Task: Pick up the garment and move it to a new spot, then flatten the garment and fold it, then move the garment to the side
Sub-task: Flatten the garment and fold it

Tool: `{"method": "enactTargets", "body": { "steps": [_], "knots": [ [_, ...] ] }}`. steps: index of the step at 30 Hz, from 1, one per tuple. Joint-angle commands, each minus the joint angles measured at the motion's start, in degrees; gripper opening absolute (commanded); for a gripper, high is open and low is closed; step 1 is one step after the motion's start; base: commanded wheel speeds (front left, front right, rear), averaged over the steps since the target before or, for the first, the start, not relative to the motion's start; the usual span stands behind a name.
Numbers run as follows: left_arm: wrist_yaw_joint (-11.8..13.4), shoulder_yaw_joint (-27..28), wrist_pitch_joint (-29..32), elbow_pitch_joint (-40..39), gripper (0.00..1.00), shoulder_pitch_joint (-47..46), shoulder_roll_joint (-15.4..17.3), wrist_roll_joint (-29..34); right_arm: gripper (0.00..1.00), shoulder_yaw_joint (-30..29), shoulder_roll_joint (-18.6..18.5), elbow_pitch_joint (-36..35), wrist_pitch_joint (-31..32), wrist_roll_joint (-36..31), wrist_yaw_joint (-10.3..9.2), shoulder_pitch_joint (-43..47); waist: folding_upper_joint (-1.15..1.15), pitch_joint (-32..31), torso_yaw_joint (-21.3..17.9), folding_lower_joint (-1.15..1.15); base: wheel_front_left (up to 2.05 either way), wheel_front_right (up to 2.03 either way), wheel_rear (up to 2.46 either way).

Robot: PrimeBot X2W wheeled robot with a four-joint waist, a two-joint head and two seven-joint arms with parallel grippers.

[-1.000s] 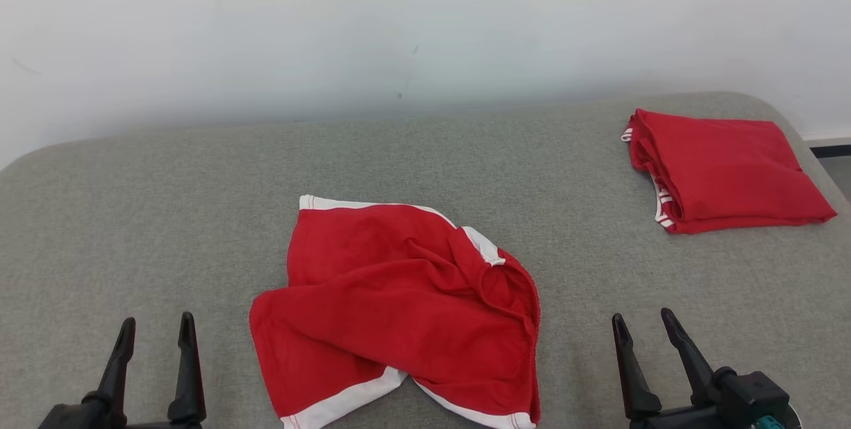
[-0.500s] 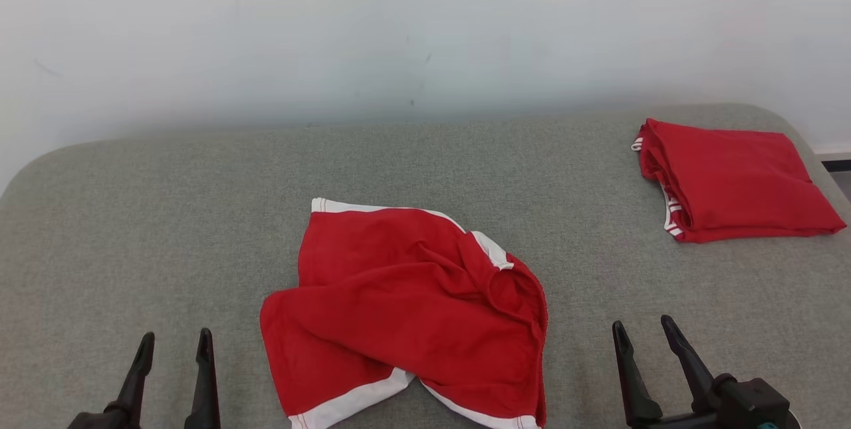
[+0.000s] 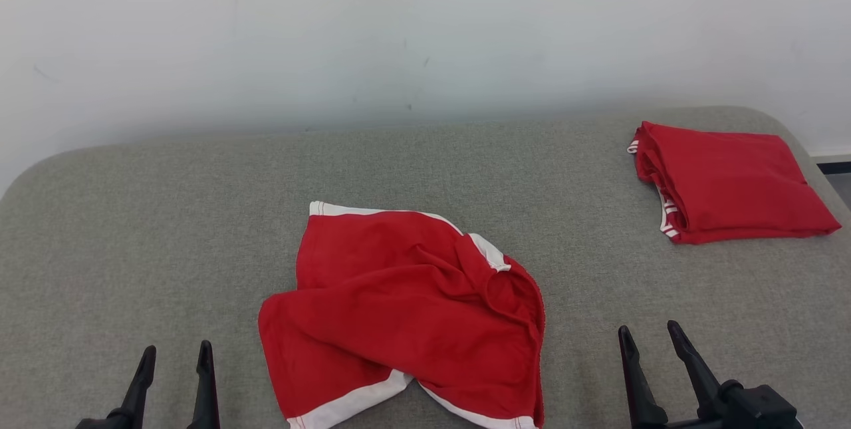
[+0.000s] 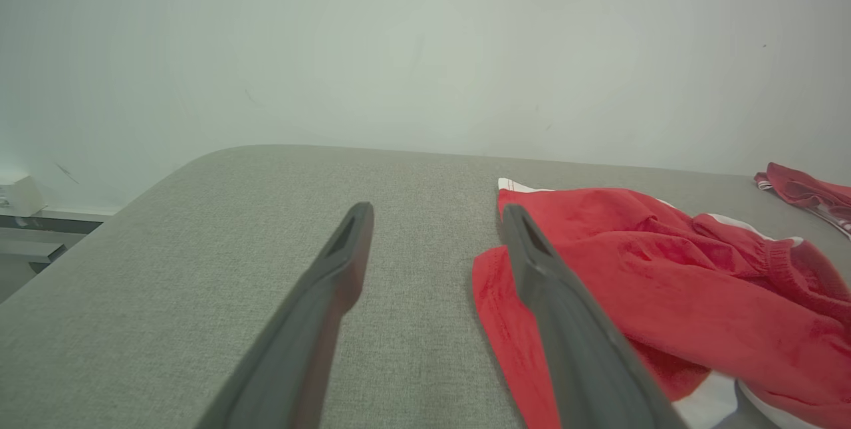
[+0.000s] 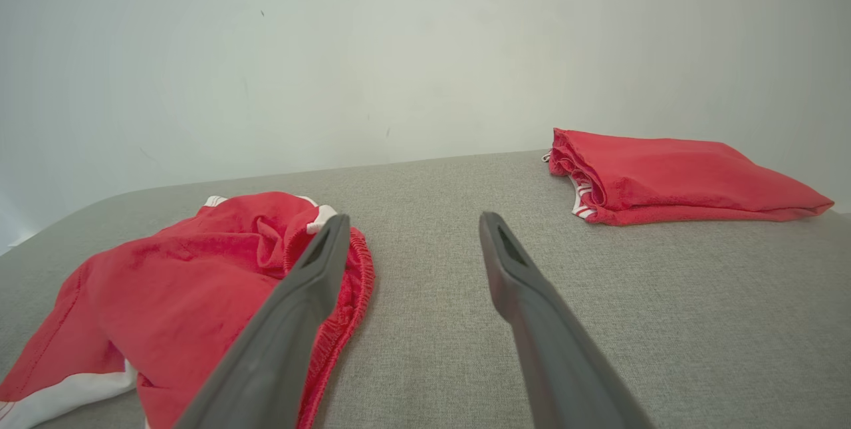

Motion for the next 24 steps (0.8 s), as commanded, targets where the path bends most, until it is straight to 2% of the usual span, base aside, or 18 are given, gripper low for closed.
{"method": "enactTargets", "body": {
  "steps": [1, 17, 24],
  "knots": [
    [0.02, 0.22, -0.12, 0.29, 1.00, -0.08, -0.03, -0.24, 1.00, -0.18, 0.13, -0.23, -0.24, -0.33, -0.19, 0.64, 0.00, -0.04, -0.05, 0.00, 0.00, 0.00, 0.00],
    [-0.15, -0.11, -0.12, 2.89, 1.00, -1.35, 0.87, 0.51, 1.00, -0.05, 0.33, -0.38, -0.25, -0.30, -0.19, 1.24, 0.00, -0.49, -0.04, 0.00, 0.00, 0.00, 0.00],
    [-0.50, -4.75, -0.12, 6.75, 1.00, -0.77, 1.01, 0.29, 1.00, 3.93, -1.39, 1.37, -0.24, -0.01, -0.19, 0.93, 0.00, -0.09, 0.51, 0.00, 0.00, 0.00, 0.00]
  ]
}}
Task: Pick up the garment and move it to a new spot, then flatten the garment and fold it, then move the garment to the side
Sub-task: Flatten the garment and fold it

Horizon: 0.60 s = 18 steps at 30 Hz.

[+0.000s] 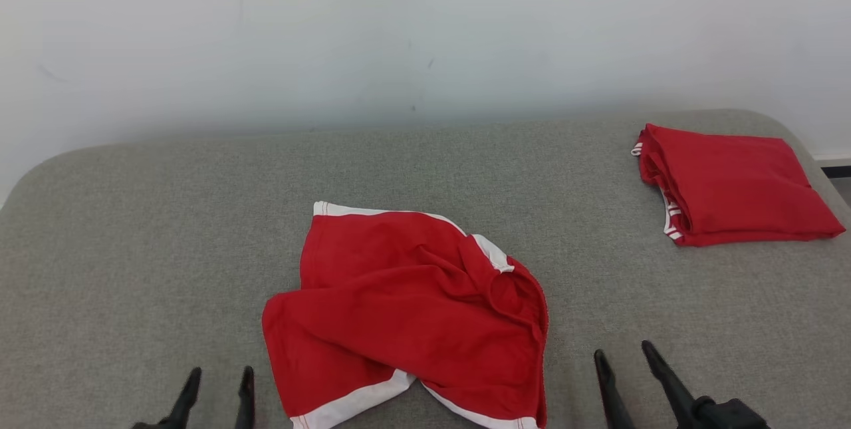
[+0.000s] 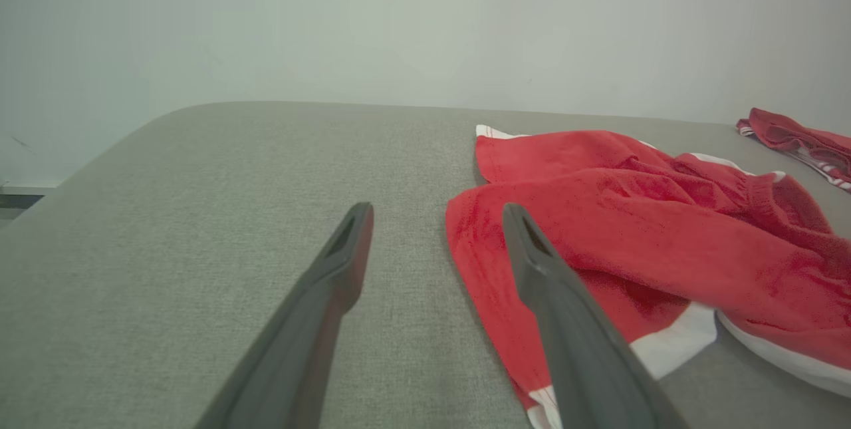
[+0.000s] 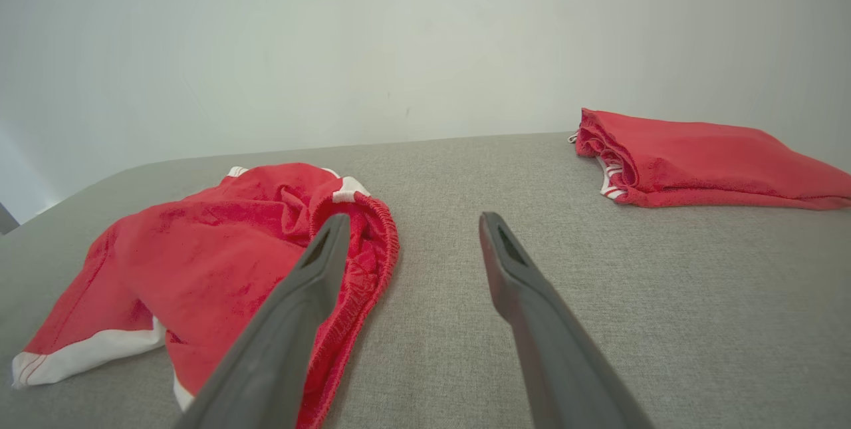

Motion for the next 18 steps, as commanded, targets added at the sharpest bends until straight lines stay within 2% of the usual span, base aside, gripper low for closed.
{"method": "enactTargets", "body": {
  "steps": [1, 8, 18],
  "knots": [
    [-0.22, -1.74, -0.10, 1.67, 1.00, 0.04, 0.42, -0.04, 1.00, 2.01, -0.93, 0.90, -0.20, 0.10, -0.19, -0.21, 0.00, 0.31, 0.20, 0.00, 0.00, 0.00, 0.00],
    [-0.27, -11.04, -0.11, 9.17, 1.00, -0.08, 1.40, -2.39, 1.00, 11.96, -4.00, 4.64, 0.67, 1.22, -0.19, -1.60, 0.00, 1.46, 0.40, 0.00, 0.00, 0.00, 0.00],
    [-0.23, -16.39, -0.11, 17.19, 1.00, -3.97, 1.55, -6.40, 1.00, 22.12, -5.65, 12.06, 0.70, 4.22, -0.19, -6.34, 0.00, 3.84, 0.56, 0.00, 0.00, 0.00, 0.00]
  ]
}}
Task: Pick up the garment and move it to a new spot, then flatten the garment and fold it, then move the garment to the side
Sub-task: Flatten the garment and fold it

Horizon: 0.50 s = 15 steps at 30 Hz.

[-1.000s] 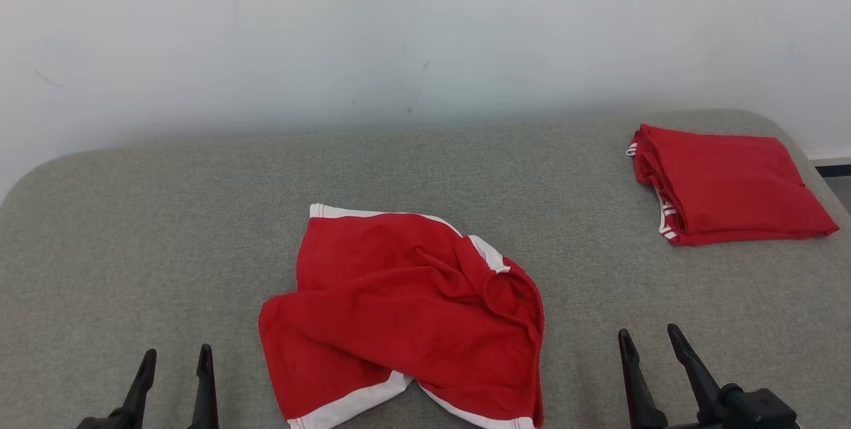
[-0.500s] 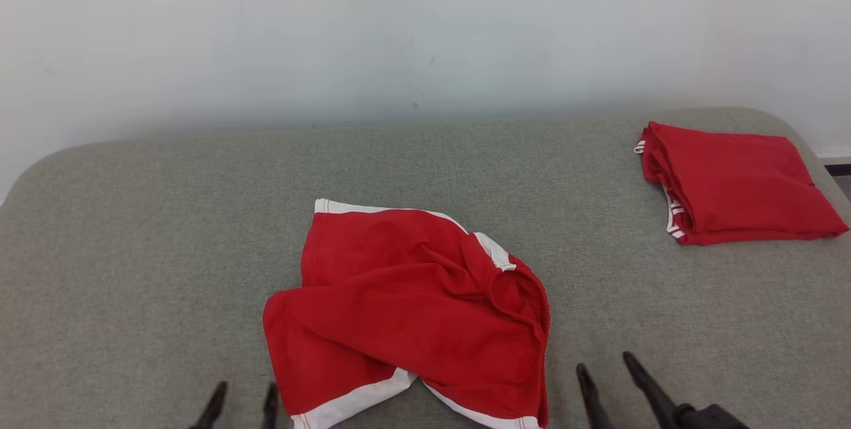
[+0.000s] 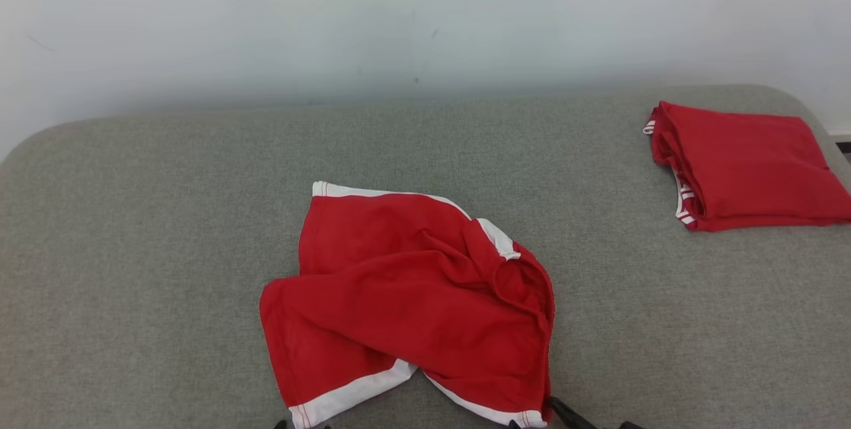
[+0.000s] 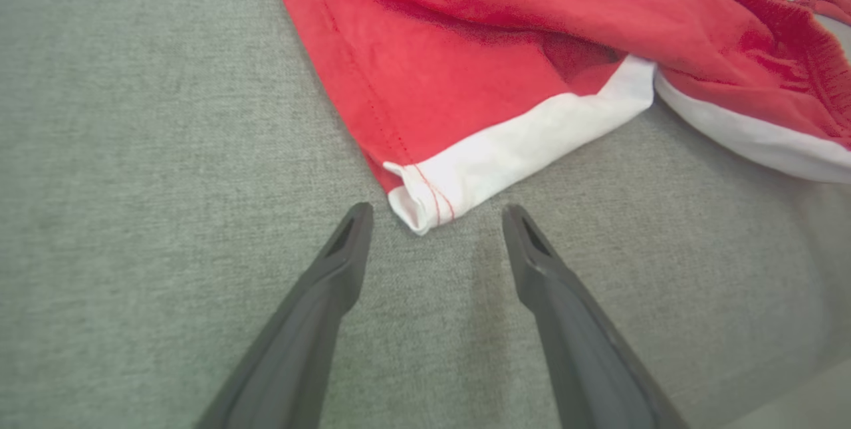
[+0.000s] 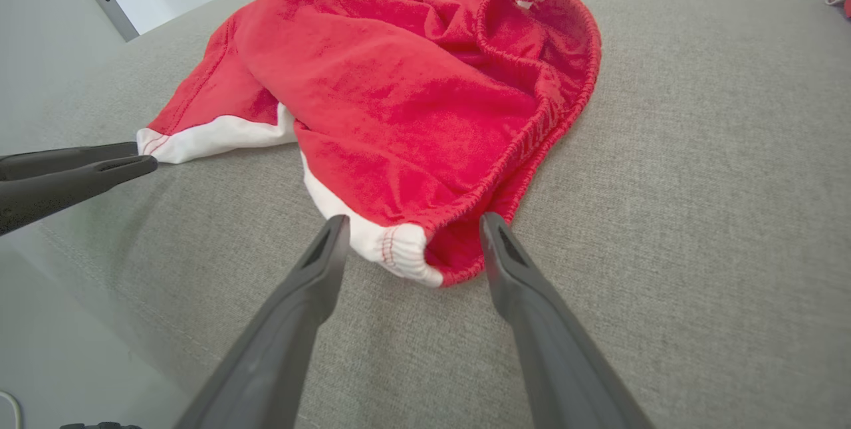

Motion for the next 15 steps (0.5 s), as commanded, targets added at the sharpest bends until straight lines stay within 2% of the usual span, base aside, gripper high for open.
{"method": "enactTargets", "body": {
  "steps": [1, 11, 12, 13, 14, 15],
  "knots": [
    [0.11, -0.20, -0.12, 0.74, 1.00, -1.12, 0.15, -0.24, 1.00, 0.77, -0.20, 0.79, -0.24, 0.46, -0.19, -1.11, 0.00, 0.69, 0.08, 0.00, 0.00, 0.00, 0.00],
    [0.09, -3.24, 0.20, 6.47, 0.99, -6.18, -0.54, -2.81, 1.00, 6.27, 0.13, 7.65, -0.94, 4.06, -0.19, -7.55, 0.00, 2.71, 0.54, 0.00, 0.00, 0.00, 0.00],
    [0.10, -3.21, 0.19, 6.58, 0.76, -6.75, -0.67, -3.45, 0.49, 6.62, 0.25, 8.03, -1.01, 4.39, -0.19, -7.92, 0.00, 2.77, 0.53, 0.00, 0.00, 0.00, 0.00],
    [0.10, -3.34, 0.18, 6.90, 0.07, -7.00, -0.82, -3.95, 0.10, 6.99, 0.31, 8.31, -1.04, 4.75, -0.19, -8.21, 0.00, 2.78, 0.50, 0.00, 0.00, 0.00, 0.00],
    [0.08, -3.73, 0.19, 6.90, 0.00, -7.26, -0.89, -4.09, 0.00, 7.36, 0.38, 8.63, -1.03, 5.22, -0.19, -8.42, 0.00, 2.79, 0.48, 0.00, 0.00, 0.00, 0.00],
    [0.08, -3.88, 0.19, 6.70, 0.00, -7.43, -0.93, -4.30, 0.00, 7.58, 0.40, 8.79, -1.04, 5.66, -0.19, -8.67, 0.00, 2.82, 0.43, 0.00, 0.00, 0.00, 0.00]
  ]
}}
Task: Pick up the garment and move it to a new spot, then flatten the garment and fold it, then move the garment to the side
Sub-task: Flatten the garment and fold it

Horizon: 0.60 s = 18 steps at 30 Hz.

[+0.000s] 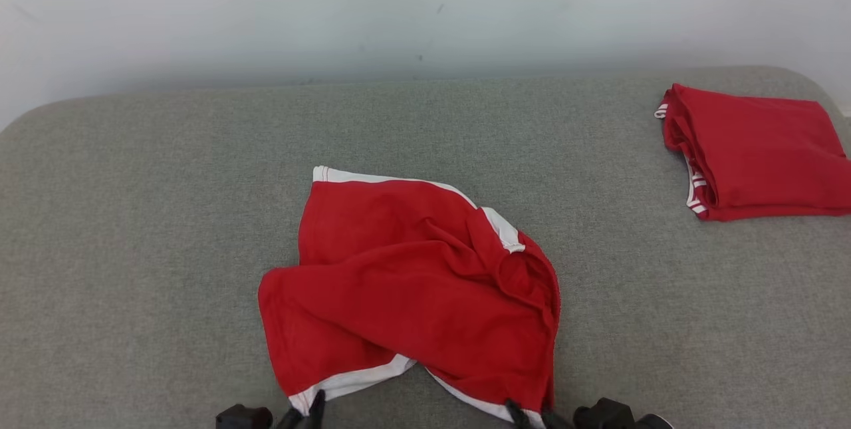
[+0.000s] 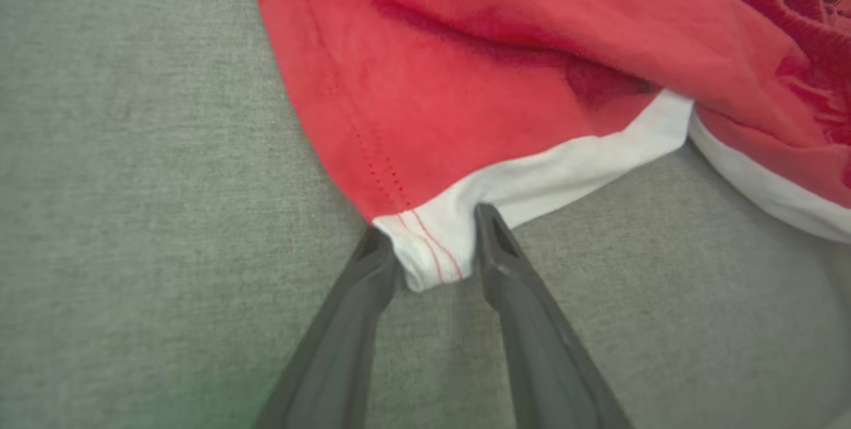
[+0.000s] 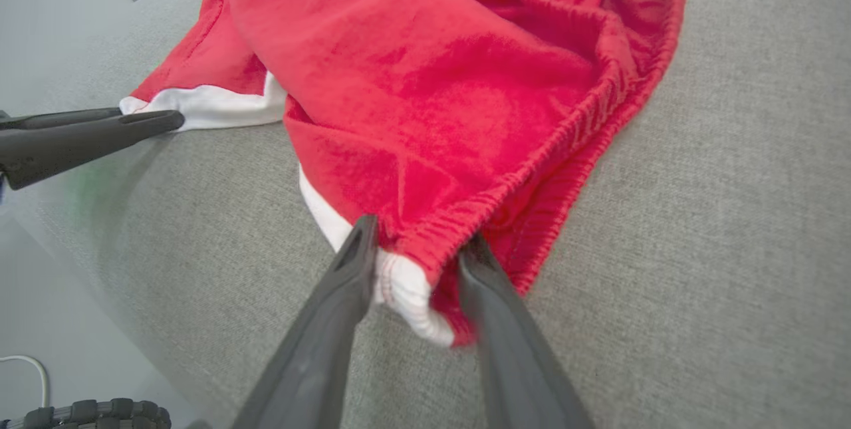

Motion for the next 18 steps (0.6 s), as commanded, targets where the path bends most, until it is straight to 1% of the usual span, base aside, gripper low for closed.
{"method": "enactTargets", "body": {
  "steps": [1, 6, 11, 14, 18],
  "knots": [
    [0.07, -0.38, 0.51, 0.20, 0.00, -0.14, -0.35, -0.39, 0.00, 0.15, 0.16, -0.02, -0.33, 0.68, -0.19, -0.63, 0.00, 0.03, -0.12, -0.01, 0.00, 0.00, 0.00],
    [0.07, 0.78, 0.30, -3.68, 0.00, 0.10, 1.04, -0.91, 0.00, -1.77, -0.32, -4.31, -0.36, 1.13, -0.19, -1.21, 0.00, 0.36, -0.43, -0.01, 0.00, 0.00, 0.00],
    [0.07, 2.15, 0.30, -9.40, 0.00, -3.22, 3.73, -0.91, 0.00, -4.63, -1.42, -9.91, -0.34, 2.09, -0.19, -3.05, 0.00, 1.24, -0.63, -0.01, 0.00, 0.00, 0.00],
    [0.07, 1.23, 0.30, -11.91, 0.00, -7.17, 5.93, -0.97, 0.00, -5.57, -2.70, -12.46, -0.34, 2.99, -0.19, -6.10, 0.00, 2.20, -0.85, -0.01, 0.00, 0.00, 0.00],
    [0.07, -2.26, 1.88, -13.88, 0.00, -16.70, 10.01, -1.74, 0.00, -6.47, -4.29, -14.39, -0.33, 6.16, -0.19, -13.14, 0.00, 4.96, -1.62, -0.01, 0.00, 0.00, 0.00]
  ]
}}
